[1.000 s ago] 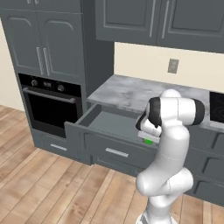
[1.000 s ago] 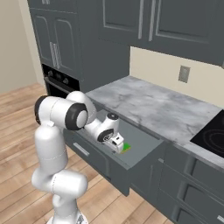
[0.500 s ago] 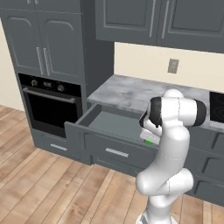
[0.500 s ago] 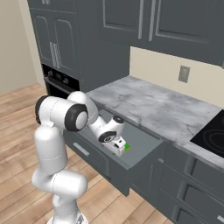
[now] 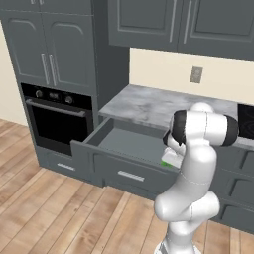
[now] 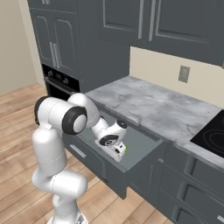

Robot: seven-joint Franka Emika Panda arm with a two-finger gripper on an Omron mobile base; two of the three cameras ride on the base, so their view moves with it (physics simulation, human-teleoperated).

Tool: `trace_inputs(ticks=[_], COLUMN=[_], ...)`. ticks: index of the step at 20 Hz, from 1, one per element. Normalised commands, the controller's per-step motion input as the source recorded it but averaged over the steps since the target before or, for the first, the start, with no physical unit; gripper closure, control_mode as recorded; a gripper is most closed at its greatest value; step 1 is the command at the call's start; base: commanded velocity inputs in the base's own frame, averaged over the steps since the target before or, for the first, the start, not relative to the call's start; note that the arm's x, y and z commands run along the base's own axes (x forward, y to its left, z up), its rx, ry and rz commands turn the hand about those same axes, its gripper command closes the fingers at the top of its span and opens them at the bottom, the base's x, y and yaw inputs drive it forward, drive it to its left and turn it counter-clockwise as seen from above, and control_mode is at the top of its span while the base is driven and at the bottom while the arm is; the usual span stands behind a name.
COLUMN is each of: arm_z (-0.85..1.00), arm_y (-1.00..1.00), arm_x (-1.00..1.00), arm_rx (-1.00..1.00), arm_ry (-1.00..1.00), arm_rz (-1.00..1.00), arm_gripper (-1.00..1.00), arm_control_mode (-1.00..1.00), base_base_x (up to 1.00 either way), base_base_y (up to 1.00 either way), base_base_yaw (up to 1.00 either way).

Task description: Restock the sink supplies by placing the sponge and soap dispenser on the counter and next to the sink. Make sure the soap dispenser is upright.

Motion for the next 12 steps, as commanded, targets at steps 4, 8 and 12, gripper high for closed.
trace_inputs(ticks=[4, 8, 12], arm_z=[0.00, 0.00, 0.02], arm_y=[0.06, 0.15, 0.16], arm_x=[-0.41, -0.40, -0.39], arm_rx=[0.06, 0.04, 0.05], arm_ry=[0.11, 0.16, 0.20], arm_rz=[0.04, 0.03, 0.01], arm_gripper=[-1.00, -1.00, -1.00], arm_control_mode=[-1.00, -1.00, -1.00], base_base_x=[0.00, 0.00, 0.00], base_base_y=[0.00, 0.00, 0.00], base_base_yaw=[0.00, 0.00, 0.00])
